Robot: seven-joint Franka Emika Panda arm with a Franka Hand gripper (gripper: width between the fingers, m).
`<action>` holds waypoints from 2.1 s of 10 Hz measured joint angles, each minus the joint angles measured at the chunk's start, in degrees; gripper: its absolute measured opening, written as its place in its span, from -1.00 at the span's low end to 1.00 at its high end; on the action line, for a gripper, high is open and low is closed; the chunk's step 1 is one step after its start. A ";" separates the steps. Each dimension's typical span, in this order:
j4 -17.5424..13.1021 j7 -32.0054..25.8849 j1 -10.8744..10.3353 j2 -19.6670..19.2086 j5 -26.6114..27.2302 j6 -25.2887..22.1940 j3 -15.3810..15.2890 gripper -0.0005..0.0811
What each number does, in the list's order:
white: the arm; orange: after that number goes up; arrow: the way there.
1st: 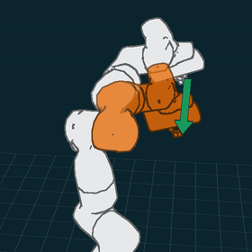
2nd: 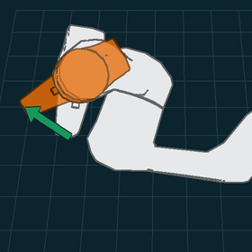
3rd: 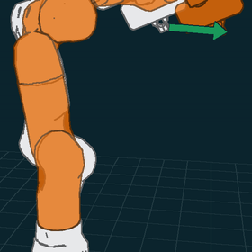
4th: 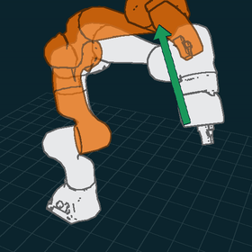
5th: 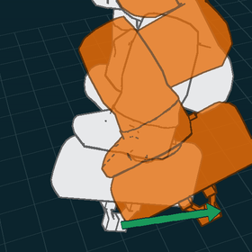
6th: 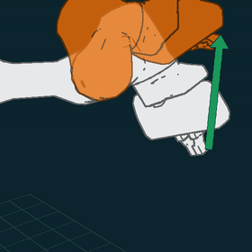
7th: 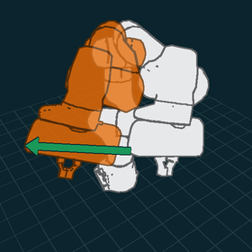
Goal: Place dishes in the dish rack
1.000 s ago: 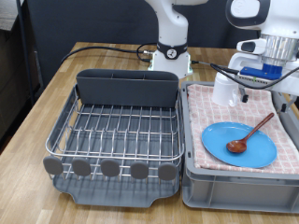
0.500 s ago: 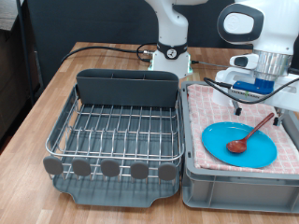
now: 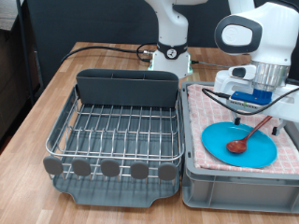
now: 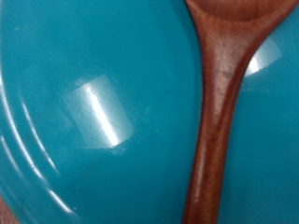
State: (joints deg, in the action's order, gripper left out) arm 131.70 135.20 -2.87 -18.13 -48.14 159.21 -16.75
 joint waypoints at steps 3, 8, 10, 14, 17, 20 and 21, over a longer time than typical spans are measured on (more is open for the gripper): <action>-0.96 2.94 -1.12 -1.68 -1.18 -0.07 1.24 0.98; -1.01 8.82 -3.36 -1.81 -5.32 -0.10 3.29 0.33; -1.01 9.03 -3.39 -1.81 -5.43 -0.10 3.32 -0.06; -1.01 7.28 -3.03 -1.13 -3.32 -1.24 2.56 -0.78; -0.26 1.50 -2.44 4.71 3.24 -6.62 0.60 -0.78; 2.94 -4.68 -1.21 11.26 12.20 -6.73 0.00 -0.78; 4.17 -4.83 -1.07 13.50 14.75 -7.92 0.04 -0.78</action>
State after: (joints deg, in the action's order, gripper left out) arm 135.88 130.37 -3.94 -4.63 -33.40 151.30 -16.71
